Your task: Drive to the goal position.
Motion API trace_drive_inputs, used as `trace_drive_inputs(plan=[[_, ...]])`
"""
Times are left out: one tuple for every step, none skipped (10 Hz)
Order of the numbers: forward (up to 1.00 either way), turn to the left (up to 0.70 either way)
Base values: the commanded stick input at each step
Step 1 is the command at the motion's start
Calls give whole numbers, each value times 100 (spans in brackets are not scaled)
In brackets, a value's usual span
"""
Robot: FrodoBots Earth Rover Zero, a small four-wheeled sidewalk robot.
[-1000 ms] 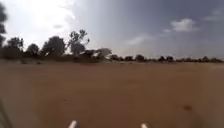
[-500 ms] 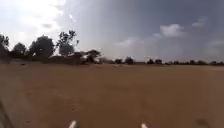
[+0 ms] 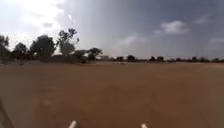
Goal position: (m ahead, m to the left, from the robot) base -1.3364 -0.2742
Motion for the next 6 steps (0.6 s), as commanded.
trace_drive_inputs(plan=[[100, 0], [100, 0], [100, 0], [100, 0], [100, 0], [100, 0]])
